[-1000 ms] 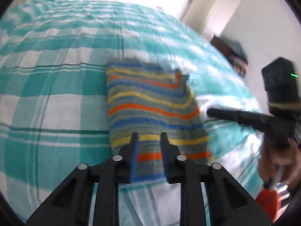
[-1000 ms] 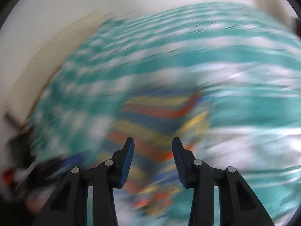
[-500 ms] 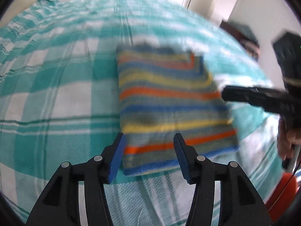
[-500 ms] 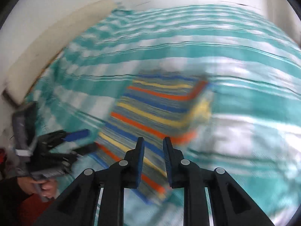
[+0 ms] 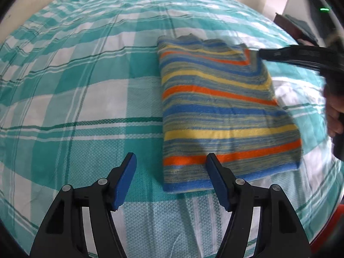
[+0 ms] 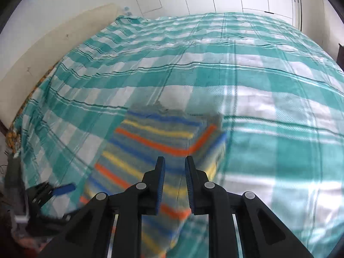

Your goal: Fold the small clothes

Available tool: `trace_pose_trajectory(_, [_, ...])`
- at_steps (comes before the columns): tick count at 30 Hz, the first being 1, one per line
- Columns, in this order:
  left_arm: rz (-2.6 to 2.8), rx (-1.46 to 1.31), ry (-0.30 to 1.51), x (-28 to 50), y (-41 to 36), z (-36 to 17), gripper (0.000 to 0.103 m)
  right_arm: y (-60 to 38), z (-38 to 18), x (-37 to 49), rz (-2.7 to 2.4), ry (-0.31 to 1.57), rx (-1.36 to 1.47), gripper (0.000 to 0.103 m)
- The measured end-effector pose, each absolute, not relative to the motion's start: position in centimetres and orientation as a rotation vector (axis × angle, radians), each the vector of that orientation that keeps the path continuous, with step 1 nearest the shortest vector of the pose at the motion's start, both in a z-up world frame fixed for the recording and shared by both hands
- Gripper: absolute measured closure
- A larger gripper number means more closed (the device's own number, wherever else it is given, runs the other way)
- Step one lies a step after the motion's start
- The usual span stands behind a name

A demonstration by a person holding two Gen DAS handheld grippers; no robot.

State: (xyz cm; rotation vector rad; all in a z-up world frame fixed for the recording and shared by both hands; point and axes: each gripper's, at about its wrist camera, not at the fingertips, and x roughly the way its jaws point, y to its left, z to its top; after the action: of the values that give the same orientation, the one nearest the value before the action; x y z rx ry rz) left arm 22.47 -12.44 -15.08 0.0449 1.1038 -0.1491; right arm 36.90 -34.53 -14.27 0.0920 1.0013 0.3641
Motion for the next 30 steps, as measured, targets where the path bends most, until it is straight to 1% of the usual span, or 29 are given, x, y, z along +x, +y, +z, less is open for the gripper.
trace_pose_trajectory(2, [-0.140, 0.052, 1.116, 22.8, -12.5, -15.3, 0.034, -35.2, -17.4, 38.9, 0.286, 1.093, 0.110, 0.084])
trace_pose_trajectory(3, [-0.138, 0.050, 1.119, 22.8, -12.4, -15.2, 0.034, -35.8, -18.8, 39.5, 0.256, 1.118, 0.132, 0.088])
trace_pose_trajectory(4, [-0.137, 0.047, 1.119, 22.9, -12.3, -15.2, 0.034, -36.1, -18.9, 39.4, 0.242, 1.096, 0.148, 0.088])
trace_pose_trajectory(7, [-0.128, 0.041, 1.122, 23.2, -12.1, -15.1, 0.034, -36.4, -17.6, 38.5, 0.192, 1.063, 0.170, 0.087])
trace_pose_trajectory(9, [-0.125, 0.038, 1.125, 23.3, -12.0, -15.2, 0.034, -36.1, -16.2, 37.3, 0.196, 1.035, 0.155, 0.085])
trace_pose_trajectory(13, [-0.121, 0.034, 1.126, 23.1, -12.1, -15.2, 0.034, -34.8, -13.3, 32.6, 0.316, 0.992, 0.096, 0.084])
trace_pose_trajectory(14, [-0.121, 0.035, 1.127, 23.0, -12.1, -15.2, 0.033, -34.5, -13.0, 30.8, 0.374, 0.993, 0.106, 0.082])
trace_pose_trajectory(17, [-0.122, 0.053, 1.147, 22.4, -12.1, -16.1, 0.030, -33.7, -15.5, 26.7, 0.443, 1.060, 0.094, 0.065])
trace_pose_trajectory(19, [-0.127, 0.069, 1.155, 21.9, -12.0, -16.6, 0.028, -33.8, -18.2, 24.5, 0.417, 1.136, 0.018, 0.065])
trace_pose_trajectory(20, [-0.129, 0.077, 1.153, 21.5, -11.8, -16.5, 0.027, -34.3, -19.0, 23.6, 0.414, 1.151, 0.023, 0.064])
trace_pose_trajectory(21, [-0.130, 0.081, 1.151, 21.2, -11.6, -16.2, 0.027, -35.4, -19.0, 22.5, 0.420, 1.132, 0.093, 0.063])
trace_pose_trajectory(22, [-0.134, 0.076, 1.145, 20.9, -11.2, -15.8, 0.027, -36.2, -18.7, 22.0, 0.412, 1.123, 0.137, 0.061])
trace_pose_trajectory(23, [-0.144, 0.050, 1.124, 20.7, -10.5, -15.1, 0.027, -36.9, -18.2, 21.6, 0.402, 1.113, 0.167, 0.055])
trace_pose_trajectory(24, [-0.156, 0.021, 1.103, 20.6, -9.9, -14.5, 0.027, -37.7, -17.3, 21.4, 0.396, 1.076, 0.194, 0.052])
trace_pose_trajectory(25, [-0.176, -0.030, 1.075, 20.7, -9.1, -13.8, 0.025, -38.3, -16.6, 21.4, 0.398, 1.046, 0.213, 0.052])
trace_pose_trajectory(26, [-0.194, -0.072, 1.057, 21.1, -8.5, -13.5, 0.022, -38.8, -16.1, 21.8, 0.406, 1.026, 0.237, 0.049])
trace_pose_trajectory(27, [-0.210, -0.114, 1.046, 21.9, -8.0, -13.4, 0.019, -39.4, -15.7, 22.8, 0.417, 1.014, 0.272, 0.048])
trace_pose_trajectory(29, [-0.243, -0.163, 1.067, 23.5, -7.7, -14.1, 0.019, -40.4, -15.6, 25.1, 0.442, 0.994, 0.357, 0.048])
trace_pose_trajectory(30, [-0.272, -0.182, 1.083, 24.2, -7.9, -14.8, 0.021, -40.9, -16.2, 26.9, 0.467, 0.997, 0.415, 0.044])
